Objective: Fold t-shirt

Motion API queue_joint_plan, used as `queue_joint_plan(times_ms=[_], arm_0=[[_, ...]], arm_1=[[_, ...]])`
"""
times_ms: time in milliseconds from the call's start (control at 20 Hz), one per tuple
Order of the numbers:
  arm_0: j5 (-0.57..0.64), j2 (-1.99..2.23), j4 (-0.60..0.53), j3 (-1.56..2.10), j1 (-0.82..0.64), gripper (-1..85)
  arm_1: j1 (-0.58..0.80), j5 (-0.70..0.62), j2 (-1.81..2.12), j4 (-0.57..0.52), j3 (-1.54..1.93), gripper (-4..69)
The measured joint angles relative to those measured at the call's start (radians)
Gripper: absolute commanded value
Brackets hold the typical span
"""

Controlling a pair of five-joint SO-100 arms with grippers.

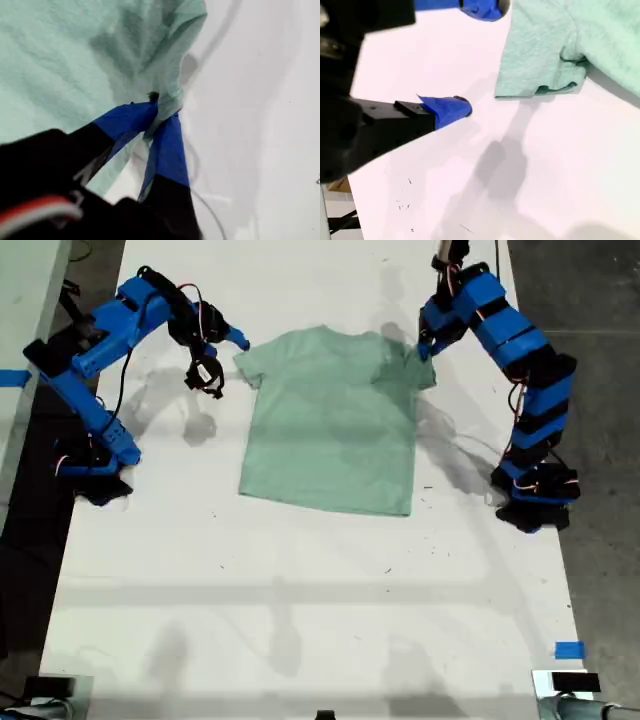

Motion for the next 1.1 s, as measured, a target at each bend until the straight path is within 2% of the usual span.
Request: queue_joint_plan(times_ms=[200,400,650,700,750,800,850,950,1100], arm_0=[[0.000,0.000,0.000,0.000,0.000,31.6],[0.000,0.000,0.005,0.008,0.000,31.6],[0.000,0.011,0.005,0.011,0.002,31.5],[0.000,0.012,0.005,0.012,0.002,31.5],[0.000,0.012,0.005,0.014,0.002,31.6],[0.000,0.012,0.005,0.015,0.002,31.7],[0.000,0.012,0.005,0.015,0.002,31.7],[0.000,0.012,0.005,0.015,0.002,31.8],[0.000,0.012,0.003,0.015,0.002,31.8]], arm_1=[[-0.147,0.129,0.000,-0.034,-0.104,-1.7],[-0.278,0.268,-0.057,-0.198,-0.129,-1.7],[-0.334,0.405,-0.265,-0.413,-0.129,-1.7],[-0.337,0.422,-0.299,-0.453,-0.129,3.8],[-0.341,0.433,-0.316,-0.476,-0.129,35.2],[-0.342,0.436,-0.319,-0.482,-0.129,38.6],[-0.344,0.430,-0.319,-0.469,-0.138,35.7],[-0.347,0.411,-0.308,-0.365,-0.204,29.9],[-0.337,0.388,-0.201,-0.173,-0.213,26.9]])
